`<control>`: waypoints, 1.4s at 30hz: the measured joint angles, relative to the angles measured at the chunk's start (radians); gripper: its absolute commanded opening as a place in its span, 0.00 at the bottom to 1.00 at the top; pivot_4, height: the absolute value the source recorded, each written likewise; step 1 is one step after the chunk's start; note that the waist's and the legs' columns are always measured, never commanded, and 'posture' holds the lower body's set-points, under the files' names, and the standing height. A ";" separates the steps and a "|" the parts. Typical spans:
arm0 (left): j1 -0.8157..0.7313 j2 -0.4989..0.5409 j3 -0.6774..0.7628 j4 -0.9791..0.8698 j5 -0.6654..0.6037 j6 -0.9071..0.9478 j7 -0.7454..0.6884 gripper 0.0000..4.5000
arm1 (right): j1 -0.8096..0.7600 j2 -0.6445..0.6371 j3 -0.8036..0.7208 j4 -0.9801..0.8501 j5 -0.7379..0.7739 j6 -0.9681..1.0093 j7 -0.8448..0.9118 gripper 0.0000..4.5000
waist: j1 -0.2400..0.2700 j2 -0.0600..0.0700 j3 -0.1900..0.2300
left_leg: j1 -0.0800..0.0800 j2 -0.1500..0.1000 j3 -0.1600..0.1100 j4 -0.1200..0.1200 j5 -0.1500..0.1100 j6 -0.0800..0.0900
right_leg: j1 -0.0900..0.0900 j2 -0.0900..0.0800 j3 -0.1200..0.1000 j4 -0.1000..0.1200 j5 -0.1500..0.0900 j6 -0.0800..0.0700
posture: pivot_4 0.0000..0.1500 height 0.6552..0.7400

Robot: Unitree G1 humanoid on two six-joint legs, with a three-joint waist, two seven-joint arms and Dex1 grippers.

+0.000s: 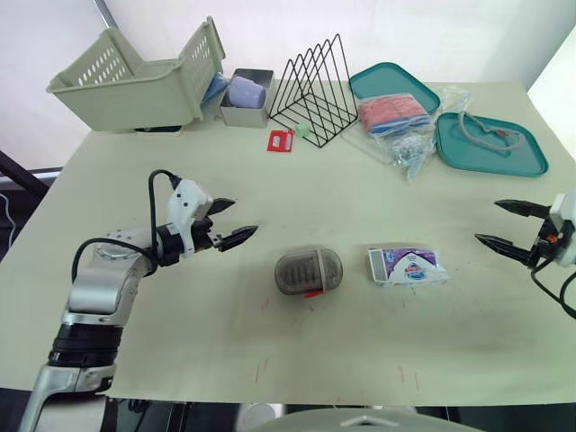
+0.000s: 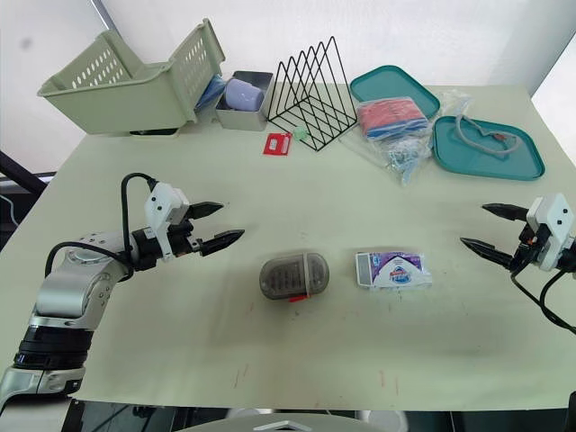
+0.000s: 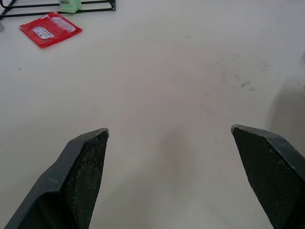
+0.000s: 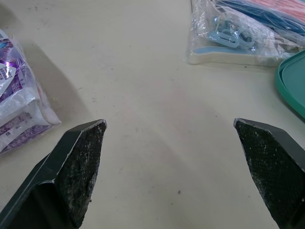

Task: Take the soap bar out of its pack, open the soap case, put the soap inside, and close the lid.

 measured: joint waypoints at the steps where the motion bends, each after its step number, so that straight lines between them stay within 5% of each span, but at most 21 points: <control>1: 0.000 0.000 0.000 0.000 0.000 0.000 0.000 0.97 | 0.000 0.000 0.000 0.000 0.000 0.000 0.000 1.00 | 0.000 0.000 0.000 | 0.000 0.000 0.000 0.000 0.000 0.000 | 0.000 0.000 0.000 0.000 0.000 0.000 | 1.00 1.00; 14: -0.014 -0.018 -0.011 0.066 0.041 -0.095 -0.027 0.97 | -0.005 0.008 0.017 -0.008 -0.025 -0.020 0.008 1.00 | 0.001 0.000 0.000 | 0.000 0.000 0.000 0.000 0.000 0.000 | 0.000 0.000 0.000 0.000 0.000 0.000 | 1.00 1.00; 20: -0.027 -0.018 0.030 0.064 -0.045 -0.088 -0.105 0.97 | -0.086 -0.022 0.052 -0.008 -0.034 -0.021 0.082 1.00 | -0.001 0.000 0.000 | 0.000 0.000 0.000 0.000 0.000 0.000 | 0.000 0.000 0.000 0.001 0.000 0.000 | 1.00 1.00; 31: 0.129 0.017 0.015 -0.170 -0.119 -0.094 -0.286 0.97 | -0.125 -0.204 0.310 -0.249 -0.040 0.079 0.310 1.00 | 0.001 0.001 0.001 | 0.000 0.001 0.000 0.001 0.000 0.000 | 0.000 0.000 0.000 0.001 0.000 0.000 | 1.00 1.00; 42: 0.191 -0.007 -0.019 -0.271 -0.117 -0.103 -0.224 0.97 | -0.108 -0.100 0.397 -0.260 -0.161 -0.080 0.287 1.00 | 0.002 0.001 0.001 | 0.000 0.001 0.000 0.001 0.000 0.000 | 0.000 0.000 -0.001 0.001 0.000 0.000 | 1.00 1.00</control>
